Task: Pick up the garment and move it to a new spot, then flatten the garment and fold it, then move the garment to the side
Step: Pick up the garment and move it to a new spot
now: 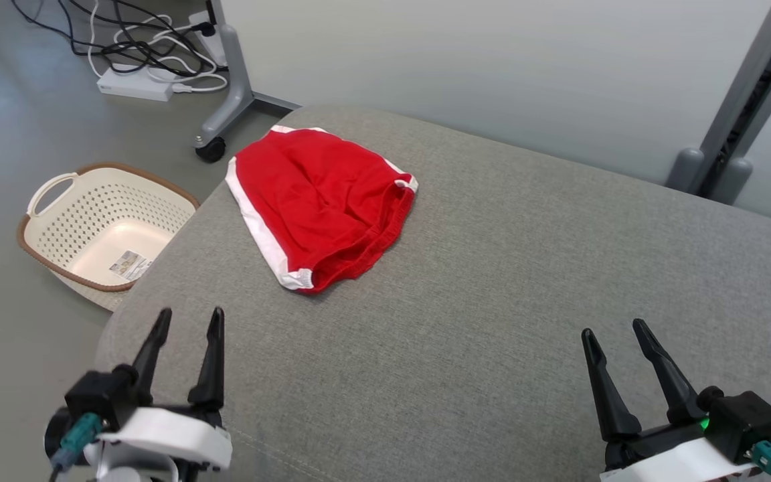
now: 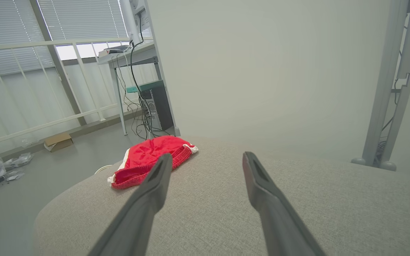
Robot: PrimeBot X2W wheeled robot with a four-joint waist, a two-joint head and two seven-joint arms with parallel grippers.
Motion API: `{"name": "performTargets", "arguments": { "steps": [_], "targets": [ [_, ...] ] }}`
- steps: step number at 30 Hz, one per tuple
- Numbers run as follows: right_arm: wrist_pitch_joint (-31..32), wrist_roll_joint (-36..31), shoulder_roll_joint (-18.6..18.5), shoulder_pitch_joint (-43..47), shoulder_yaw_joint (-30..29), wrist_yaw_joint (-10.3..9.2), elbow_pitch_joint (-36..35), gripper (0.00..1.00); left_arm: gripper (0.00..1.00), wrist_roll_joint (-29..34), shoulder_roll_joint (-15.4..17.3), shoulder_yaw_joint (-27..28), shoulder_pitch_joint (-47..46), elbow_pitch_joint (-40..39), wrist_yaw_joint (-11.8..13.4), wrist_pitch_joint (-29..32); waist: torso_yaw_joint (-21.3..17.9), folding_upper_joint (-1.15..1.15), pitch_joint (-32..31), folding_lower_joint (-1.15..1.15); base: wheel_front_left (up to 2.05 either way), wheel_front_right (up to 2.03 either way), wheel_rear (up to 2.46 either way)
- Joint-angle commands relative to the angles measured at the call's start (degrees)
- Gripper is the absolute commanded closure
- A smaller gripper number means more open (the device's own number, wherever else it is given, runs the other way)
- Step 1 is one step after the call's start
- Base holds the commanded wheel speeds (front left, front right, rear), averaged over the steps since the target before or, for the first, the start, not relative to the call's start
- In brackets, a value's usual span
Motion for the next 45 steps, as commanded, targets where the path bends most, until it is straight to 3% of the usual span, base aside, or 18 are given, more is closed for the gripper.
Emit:
{"name": "performTargets", "arguments": {
  "steps": [1, 11, 26, 34, 43, 45],
  "targets": [
    [-0.3, 0.2, -0.4, -1.0, 0.1, -0.01, 0.3, 0.00, 0.00, -0.4, 0.7, -0.3, -1.9, -0.2, -0.6, 0.7, -1.0, 0.00, 0.8, 0.00, 0.00, 0.00, 0.00],
    [-0.3, 0.0, -0.3, -3.4, 0.8, -0.01, 0.6, 0.00, 0.00, -8.7, 4.0, -1.3, -11.3, 3.1, -2.3, 8.3, -6.3, 0.00, 4.3, 0.00, 0.00, 0.00, 0.00],
    [-0.3, -0.3, 0.3, -8.1, 3.2, -0.01, 1.9, 0.00, 0.00, -22.3, 15.2, -9.5, -25.7, 19.2, -2.5, 18.6, -16.2, 0.00, 9.8, 0.00, 0.00, 0.00, 0.00],
    [-0.3, -0.5, 0.2, -9.5, 4.0, -0.01, 2.0, 0.00, 0.00, -29.0, 16.9, -16.1, -29.7, 29.9, -2.5, 23.5, -19.1, 0.00, 11.8, 0.00, 0.00, 0.00, 0.00],
    [-0.3, -0.5, 0.2, -10.2, 4.1, -0.01, 2.2, 0.00, 0.00, -30.7, 16.0, -20.6, -31.9, 39.4, -2.5, 27.6, -20.0, 0.00, 12.5, 0.00, 0.00, 0.00, 0.00],
    [-0.3, -0.6, 0.3, -10.4, 3.9, -0.01, 2.0, 0.00, 0.36, -31.7, 16.2, -21.3, -33.1, 40.6, -2.5, 27.3, -20.1, 0.00, 12.8, 0.00, 0.00, 0.00, 0.00]
  ]
}}
